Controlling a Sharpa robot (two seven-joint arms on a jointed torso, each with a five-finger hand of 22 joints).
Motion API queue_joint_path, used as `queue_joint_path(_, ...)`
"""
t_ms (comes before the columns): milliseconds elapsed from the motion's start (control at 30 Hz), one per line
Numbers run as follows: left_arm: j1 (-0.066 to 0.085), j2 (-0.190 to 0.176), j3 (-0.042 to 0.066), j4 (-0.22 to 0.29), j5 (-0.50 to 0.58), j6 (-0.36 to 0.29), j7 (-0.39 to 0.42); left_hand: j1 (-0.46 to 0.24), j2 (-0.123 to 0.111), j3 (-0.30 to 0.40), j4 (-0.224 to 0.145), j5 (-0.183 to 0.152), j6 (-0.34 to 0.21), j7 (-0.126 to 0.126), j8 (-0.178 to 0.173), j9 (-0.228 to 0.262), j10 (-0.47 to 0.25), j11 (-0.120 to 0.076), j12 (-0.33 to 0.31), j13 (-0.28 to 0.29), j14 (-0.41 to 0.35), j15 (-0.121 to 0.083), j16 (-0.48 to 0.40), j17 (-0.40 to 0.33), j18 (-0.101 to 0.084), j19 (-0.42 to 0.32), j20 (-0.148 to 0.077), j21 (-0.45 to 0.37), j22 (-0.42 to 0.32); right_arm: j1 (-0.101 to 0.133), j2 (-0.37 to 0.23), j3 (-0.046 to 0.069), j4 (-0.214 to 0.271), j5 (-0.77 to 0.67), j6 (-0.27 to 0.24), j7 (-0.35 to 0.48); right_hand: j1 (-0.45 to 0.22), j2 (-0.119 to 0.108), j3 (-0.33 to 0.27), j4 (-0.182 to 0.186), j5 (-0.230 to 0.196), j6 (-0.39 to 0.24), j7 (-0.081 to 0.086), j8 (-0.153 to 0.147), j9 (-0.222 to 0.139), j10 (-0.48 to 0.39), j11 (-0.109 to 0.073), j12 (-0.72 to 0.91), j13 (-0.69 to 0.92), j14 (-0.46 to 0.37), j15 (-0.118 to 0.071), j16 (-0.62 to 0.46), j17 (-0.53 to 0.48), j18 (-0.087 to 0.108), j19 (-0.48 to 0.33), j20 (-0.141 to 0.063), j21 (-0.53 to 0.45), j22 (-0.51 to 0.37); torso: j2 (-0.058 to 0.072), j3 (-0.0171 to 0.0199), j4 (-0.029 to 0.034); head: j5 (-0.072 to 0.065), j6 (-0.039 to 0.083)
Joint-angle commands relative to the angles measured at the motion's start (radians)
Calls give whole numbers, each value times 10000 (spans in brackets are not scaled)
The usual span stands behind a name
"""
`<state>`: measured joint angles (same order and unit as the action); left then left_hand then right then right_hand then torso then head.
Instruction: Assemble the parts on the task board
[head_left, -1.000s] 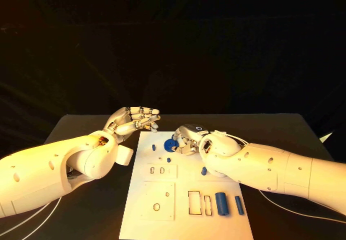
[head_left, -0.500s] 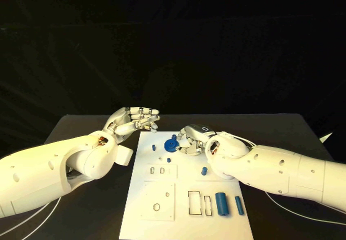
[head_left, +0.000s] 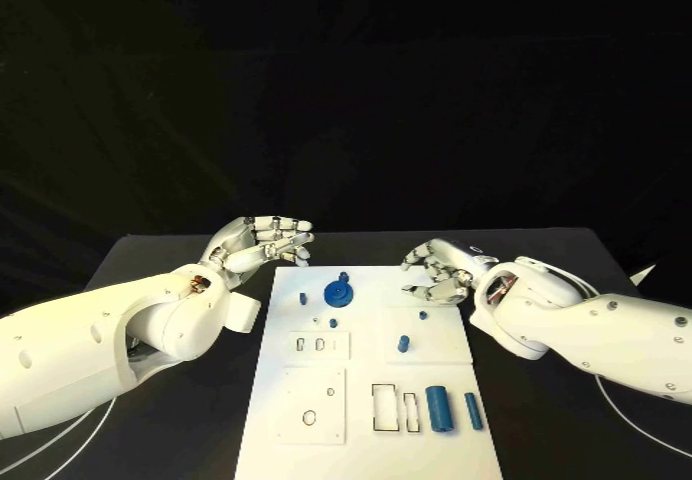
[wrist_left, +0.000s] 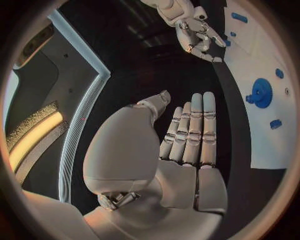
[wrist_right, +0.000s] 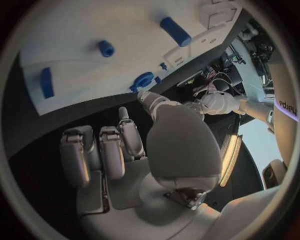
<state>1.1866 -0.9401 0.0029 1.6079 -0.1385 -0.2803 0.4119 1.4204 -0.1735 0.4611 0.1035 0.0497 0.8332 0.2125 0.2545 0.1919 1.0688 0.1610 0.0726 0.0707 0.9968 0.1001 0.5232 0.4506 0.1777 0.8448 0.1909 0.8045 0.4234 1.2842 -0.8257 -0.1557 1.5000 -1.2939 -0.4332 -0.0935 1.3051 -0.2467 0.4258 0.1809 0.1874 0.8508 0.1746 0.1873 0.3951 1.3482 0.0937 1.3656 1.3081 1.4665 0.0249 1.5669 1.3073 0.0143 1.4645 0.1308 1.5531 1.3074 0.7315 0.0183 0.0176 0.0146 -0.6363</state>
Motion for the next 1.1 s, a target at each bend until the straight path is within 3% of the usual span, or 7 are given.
queue_joint_path(33, 14, 19, 6, -9, -25, 162, 96, -24, 22, 56, -5, 14, -3, 161, -65, -4, -35, 42, -34, 4, -56, 3, 25, 12, 29, -76, 12, 42, 10, 43, -350, -2, -108, 1156, 930, 849, 209, -29, -82, -141, -45, -128, 21, -92, -39, -190, 2, -130, 75, 983, -26, -50, 2411, -45, 805, -16, -132, 2384, -50, 13, -54, -13, -16)
queue_joint_path(133, 13, 32, 6, -28, -24, 165, 100, -24, 22, 56, -5, 14, -3, 161, -65, -4, -35, 42, -34, 4, -56, 3, 25, 12, 29, -76, 12, 42, 10, 57, -605, -3, -276, 1084, 969, 904, 405, 8, -101, -244, 13, -197, 44, -139, -65, -296, 15, -223, -20, 980, -21, -55, 2403, -33, 774, -13, -172, 2355, -61, 41, -82, 49, -23)
queue_joint_path(267, 12, 69, 5, -76, -13, 177, 103, -24, 22, 56, -5, 14, -3, 161, -65, -4, -35, 42, -34, 4, -56, 3, 25, 12, 29, -76, 12, 42, 10, 42, -799, -5, -530, 980, 1030, 968, 456, 4, -155, -266, 8, -275, 45, -188, -89, -333, 20, -256, -53, 981, -14, -54, 2406, -32, 770, -7, -179, 2351, -77, 82, -70, 22, -61)
queue_joint_path(367, 11, 87, 5, -103, -8, 188, 104, -24, 22, 56, -5, 14, -3, 161, -65, -4, -35, 42, -34, 4, -56, 3, 25, 12, 29, -76, 12, 42, 10, 6, -834, -6, -738, 953, 1084, 1029, 467, -12, -206, -270, -14, -297, 45, -204, -97, -369, 22, -288, -87, 982, -12, -53, 2409, -28, 759, -5, -193, 2341, -78, 91, -51, 31, -77)
queue_joint_path(667, 9, 95, 3, -164, -3, 190, 105, -24, 22, 56, -5, 14, -3, 161, -65, -4, -35, 42, -34, 4, -56, 3, 25, 12, 29, -76, 12, 42, 10, -193, -731, -15, -1091, 1023, 1201, 1186, 515, 9, -272, -279, -18, -210, 40, -161, -85, -280, 17, -211, 0, 997, -12, -30, 2465, -47, 811, -3, -131, 2391, -59, 64, -64, 76, -84)
queue_joint_path(1100, 8, 71, 3, -176, -16, 185, 98, -18, 24, 66, -10, 14, -1, 160, -65, -2, -33, 43, -31, 5, -89, 7, 16, 15, 29, -114, 18, 52, 16, -350, -564, -22, -1342, 1062, 1290, 1192, 574, 80, -264, -289, 25, -91, 22, -101, -68, -175, 2, -121, 94, 1002, -23, -23, 2483, -61, 849, -7, -87, 2427, -52, 61, -59, 47, -138)
